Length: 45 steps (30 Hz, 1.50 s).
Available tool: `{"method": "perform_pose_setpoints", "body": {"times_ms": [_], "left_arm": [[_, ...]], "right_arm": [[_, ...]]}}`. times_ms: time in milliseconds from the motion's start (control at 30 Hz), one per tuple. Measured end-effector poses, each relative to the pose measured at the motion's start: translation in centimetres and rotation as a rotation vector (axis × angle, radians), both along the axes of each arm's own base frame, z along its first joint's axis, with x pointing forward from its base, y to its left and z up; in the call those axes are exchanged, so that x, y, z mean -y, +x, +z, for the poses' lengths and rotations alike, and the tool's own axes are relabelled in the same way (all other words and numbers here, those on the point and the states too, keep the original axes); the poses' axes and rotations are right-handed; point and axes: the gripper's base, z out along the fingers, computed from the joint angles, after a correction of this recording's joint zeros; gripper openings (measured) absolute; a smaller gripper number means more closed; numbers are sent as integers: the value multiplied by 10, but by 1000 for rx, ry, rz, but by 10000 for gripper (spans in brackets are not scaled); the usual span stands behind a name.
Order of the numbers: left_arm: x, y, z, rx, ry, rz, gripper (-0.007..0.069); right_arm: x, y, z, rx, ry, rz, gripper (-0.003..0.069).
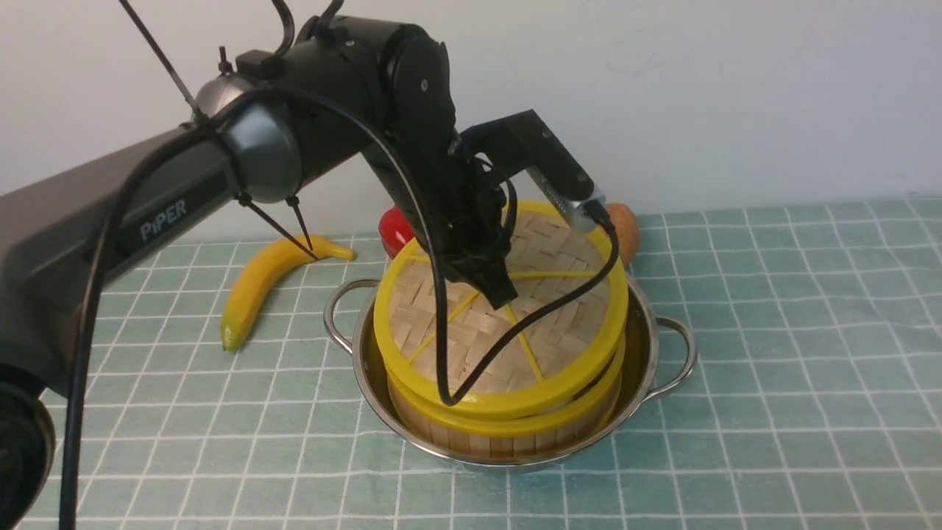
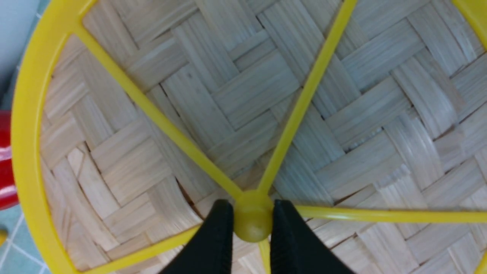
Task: Place the steamer in the pot on the blue tablecloth, and put the lid on the steamer.
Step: 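Place the yellow bamboo steamer lid onto the steamer in the pot with the left gripper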
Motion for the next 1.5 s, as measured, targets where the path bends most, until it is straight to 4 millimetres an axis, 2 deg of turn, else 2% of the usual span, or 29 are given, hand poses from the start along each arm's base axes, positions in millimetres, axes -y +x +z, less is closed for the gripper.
{"method": "perform_pose_setpoints", "body": {"times_ms": [600,900,1500], "left_arm": [[0,0,-1,-7,2,0,113],[2,3,-13,-30,14,0,113],[5,4,-12,-8,-13,-42,113]], "right_arm": [[0,0,0,0,0,0,243],[0,0,0,0,0,0,243],[0,0,0,0,0,0,243]]}}
